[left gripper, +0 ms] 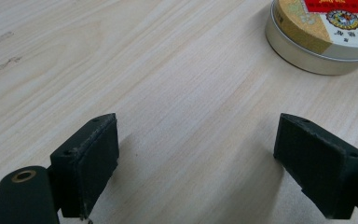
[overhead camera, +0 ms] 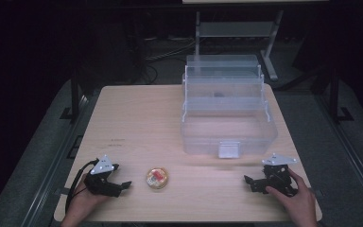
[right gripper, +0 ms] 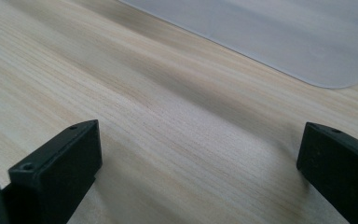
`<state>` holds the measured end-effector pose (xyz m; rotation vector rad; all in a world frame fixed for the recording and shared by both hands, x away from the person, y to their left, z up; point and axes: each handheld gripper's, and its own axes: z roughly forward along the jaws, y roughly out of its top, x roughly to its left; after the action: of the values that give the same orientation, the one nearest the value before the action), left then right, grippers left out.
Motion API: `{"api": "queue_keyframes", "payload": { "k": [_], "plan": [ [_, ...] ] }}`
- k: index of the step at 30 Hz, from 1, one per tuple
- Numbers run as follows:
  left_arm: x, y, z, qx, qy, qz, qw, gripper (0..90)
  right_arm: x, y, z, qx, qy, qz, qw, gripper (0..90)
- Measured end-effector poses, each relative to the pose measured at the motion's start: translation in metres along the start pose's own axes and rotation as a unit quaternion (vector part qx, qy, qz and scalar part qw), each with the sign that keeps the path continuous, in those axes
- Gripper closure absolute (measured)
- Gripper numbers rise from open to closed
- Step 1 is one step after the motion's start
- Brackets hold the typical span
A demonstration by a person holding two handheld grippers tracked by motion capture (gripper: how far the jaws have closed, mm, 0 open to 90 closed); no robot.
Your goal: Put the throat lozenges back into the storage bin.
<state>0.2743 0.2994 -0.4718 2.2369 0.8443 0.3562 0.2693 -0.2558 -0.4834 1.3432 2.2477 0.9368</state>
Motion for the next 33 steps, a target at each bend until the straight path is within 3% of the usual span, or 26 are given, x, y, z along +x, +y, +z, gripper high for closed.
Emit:
{"api": "queue_keyframes", "payload": {
  "k": [15, 33],
  "plan": [
    [-0.003, 0.008, -0.008, 0.004, -0.015, -0.01, 0.9998, 13.7, 0.0, 0.0, 0.0, 0.0, 0.0, 0.0, 1.0, 0.0],
    [-0.012, 0.027, -0.008, 0.025, -0.048, 0.009, 0.9985, 14.0, 0.0, 0.0, 0.0, 0.0, 0.0, 0.0, 1.0, 0.0]
  ]
}}
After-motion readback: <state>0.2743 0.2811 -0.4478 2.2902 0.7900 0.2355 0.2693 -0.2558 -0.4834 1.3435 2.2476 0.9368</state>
